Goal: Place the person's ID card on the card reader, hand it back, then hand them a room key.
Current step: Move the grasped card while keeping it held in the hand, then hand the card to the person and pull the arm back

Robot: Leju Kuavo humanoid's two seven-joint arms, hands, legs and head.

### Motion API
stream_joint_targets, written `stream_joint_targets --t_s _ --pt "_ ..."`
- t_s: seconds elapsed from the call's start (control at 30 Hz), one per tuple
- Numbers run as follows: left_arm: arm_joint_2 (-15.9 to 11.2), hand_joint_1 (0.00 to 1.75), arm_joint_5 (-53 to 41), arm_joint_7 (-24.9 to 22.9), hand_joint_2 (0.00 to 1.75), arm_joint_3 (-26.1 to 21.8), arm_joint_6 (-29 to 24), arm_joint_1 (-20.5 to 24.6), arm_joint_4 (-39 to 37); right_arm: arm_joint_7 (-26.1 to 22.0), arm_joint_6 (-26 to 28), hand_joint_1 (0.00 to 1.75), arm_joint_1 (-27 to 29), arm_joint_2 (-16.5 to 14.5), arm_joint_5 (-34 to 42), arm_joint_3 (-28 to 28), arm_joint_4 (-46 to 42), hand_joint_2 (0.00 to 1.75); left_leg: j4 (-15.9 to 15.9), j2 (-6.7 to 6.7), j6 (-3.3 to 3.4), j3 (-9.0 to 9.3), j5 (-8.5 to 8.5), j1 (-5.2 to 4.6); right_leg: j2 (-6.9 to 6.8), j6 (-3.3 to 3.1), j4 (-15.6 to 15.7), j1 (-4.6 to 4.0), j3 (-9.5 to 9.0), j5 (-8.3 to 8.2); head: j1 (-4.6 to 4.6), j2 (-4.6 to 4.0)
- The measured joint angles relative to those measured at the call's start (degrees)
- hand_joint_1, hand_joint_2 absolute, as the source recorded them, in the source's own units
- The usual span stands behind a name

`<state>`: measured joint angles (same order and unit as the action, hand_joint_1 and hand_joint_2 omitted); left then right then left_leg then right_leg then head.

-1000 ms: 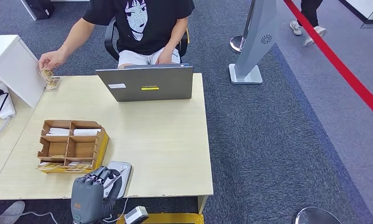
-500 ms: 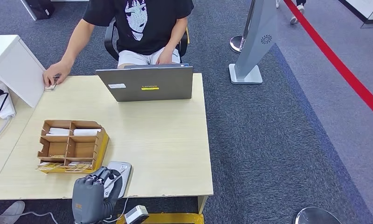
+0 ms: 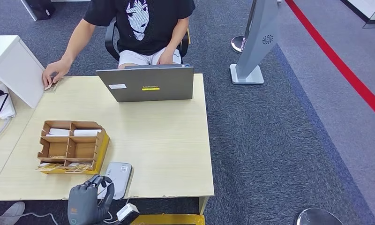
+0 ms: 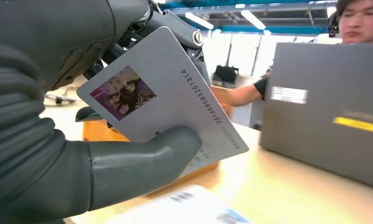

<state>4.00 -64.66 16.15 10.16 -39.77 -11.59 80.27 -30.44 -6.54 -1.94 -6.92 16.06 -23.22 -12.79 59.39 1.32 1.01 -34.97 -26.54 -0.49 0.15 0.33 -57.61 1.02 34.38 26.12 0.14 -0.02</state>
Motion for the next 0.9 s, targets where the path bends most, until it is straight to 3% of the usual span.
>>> stream_joint_targets --t_s 0.07,0.2,0.67,0.9 --pt "0.6 1.75 0.2 2.5 1.75 -3.4 0.0 0.2 -2.0 0.1 0.0 0.00 0.0 0.0 -0.3 -0.1 0.0 1.75 0.0 -0.01 -0.01 0.00 0.01 0.01 -0.02 -0.01 0.0 -0.01 -0.01 0.00 -0.02 0.00" --pt "2.0 1.75 -0.3 3.1 1.75 -7.0 0.0 0.6 -4.9 0.2 0.0 0.00 -0.1 0.0 -0.8 -0.1 0.0 1.75 0.0 -0.02 -0.02 0.00 0.01 0.01 -0.04 -0.01 0.0 -0.01 -0.03 0.01 -0.03 0.00" --pt "3.5 1.75 -3.7 5.8 1.75 -16.2 0.0 4.0 -13.3 0.5 0.2 0.00 -0.2 0.0 -3.2 -0.5 0.0 1.75 0.0 -0.02 -0.01 0.00 0.01 0.02 -0.05 -0.01 0.0 -0.02 -0.03 0.01 -0.02 0.00" --pt "4.5 1.75 -5.6 7.3 1.75 -18.1 0.0 5.7 -15.8 0.8 0.3 0.00 -0.7 0.0 -4.0 -0.7 -0.2 1.75 0.0 -0.03 -0.01 -0.01 0.01 0.01 -0.06 -0.01 0.0 -0.02 -0.03 0.01 -0.03 0.00"
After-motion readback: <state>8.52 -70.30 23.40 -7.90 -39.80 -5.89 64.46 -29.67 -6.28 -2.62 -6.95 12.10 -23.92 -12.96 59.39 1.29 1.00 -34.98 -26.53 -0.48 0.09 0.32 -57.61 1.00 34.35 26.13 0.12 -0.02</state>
